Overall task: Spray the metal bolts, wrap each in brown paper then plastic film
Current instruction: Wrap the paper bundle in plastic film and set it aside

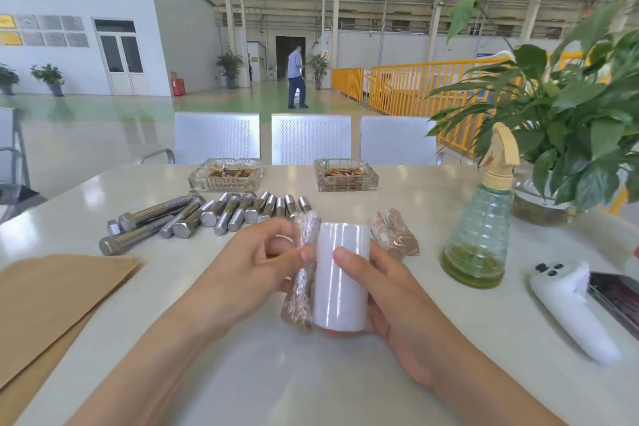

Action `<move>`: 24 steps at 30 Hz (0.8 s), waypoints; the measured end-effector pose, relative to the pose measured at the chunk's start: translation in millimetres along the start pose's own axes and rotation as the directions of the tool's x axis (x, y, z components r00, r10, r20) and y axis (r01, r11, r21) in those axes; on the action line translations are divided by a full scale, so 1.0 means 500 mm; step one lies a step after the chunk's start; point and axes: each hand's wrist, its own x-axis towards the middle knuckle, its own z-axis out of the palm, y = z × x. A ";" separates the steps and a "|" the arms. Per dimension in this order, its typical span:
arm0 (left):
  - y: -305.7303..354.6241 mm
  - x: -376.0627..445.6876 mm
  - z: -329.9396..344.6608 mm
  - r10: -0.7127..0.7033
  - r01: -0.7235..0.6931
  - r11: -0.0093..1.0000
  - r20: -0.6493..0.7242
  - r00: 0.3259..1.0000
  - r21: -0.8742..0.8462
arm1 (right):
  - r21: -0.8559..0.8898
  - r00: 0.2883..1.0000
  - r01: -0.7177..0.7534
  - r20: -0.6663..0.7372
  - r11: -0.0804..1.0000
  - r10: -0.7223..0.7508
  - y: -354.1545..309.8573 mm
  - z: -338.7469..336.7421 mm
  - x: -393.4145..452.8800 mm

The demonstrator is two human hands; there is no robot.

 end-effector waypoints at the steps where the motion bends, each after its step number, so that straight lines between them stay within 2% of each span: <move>1: 0.000 0.001 0.000 0.013 -0.013 1.000 0.002 1.000 -0.010 | 0.016 1.000 -0.013 -0.004 1.000 0.013 -0.003 -0.003 -0.001; 5: -0.007 0.002 -0.001 0.011 -0.011 1.000 0.014 1.000 0.013 | 0.164 0.996 -0.085 0.032 0.983 0.080 -0.012 -0.012 0.001; 9: -0.029 0.011 0.005 0.152 -0.122 0.952 -0.090 0.984 0.282 | 0.260 0.986 -0.129 0.139 0.957 0.096 -0.006 -0.001 -0.001; 11: -0.035 0.013 0.009 0.179 -0.128 0.925 -0.113 0.977 0.359 | 0.299 0.979 -0.146 0.180 0.943 0.094 -0.002 -0.002 0.002; 14: -0.040 0.014 0.014 0.149 -0.097 0.931 -0.124 0.981 0.352 | 0.453 0.965 -0.201 0.243 0.869 0.097 0.008 -0.009 0.006; 16: -0.043 0.016 0.027 0.124 -0.075 0.937 -0.124 0.985 0.342 | 0.522 0.969 -0.210 0.227 0.826 0.103 0.012 -0.016 0.012; 19: -0.049 0.015 0.053 0.085 -0.032 0.948 -0.152 0.985 0.317 | 0.504 0.974 -0.212 0.174 0.837 0.142 -0.003 -0.002 0.023; 21: -0.045 0.015 0.061 0.088 -0.020 0.943 -0.190 0.978 0.333 | 0.458 0.987 -0.159 0.057 0.875 0.150 -0.008 -0.002 0.027; 24: -0.037 0.019 0.056 0.149 -0.055 0.921 -0.219 0.964 0.385 | 0.364 0.984 -0.142 0.151 0.921 0.092 -0.005 0.004 0.002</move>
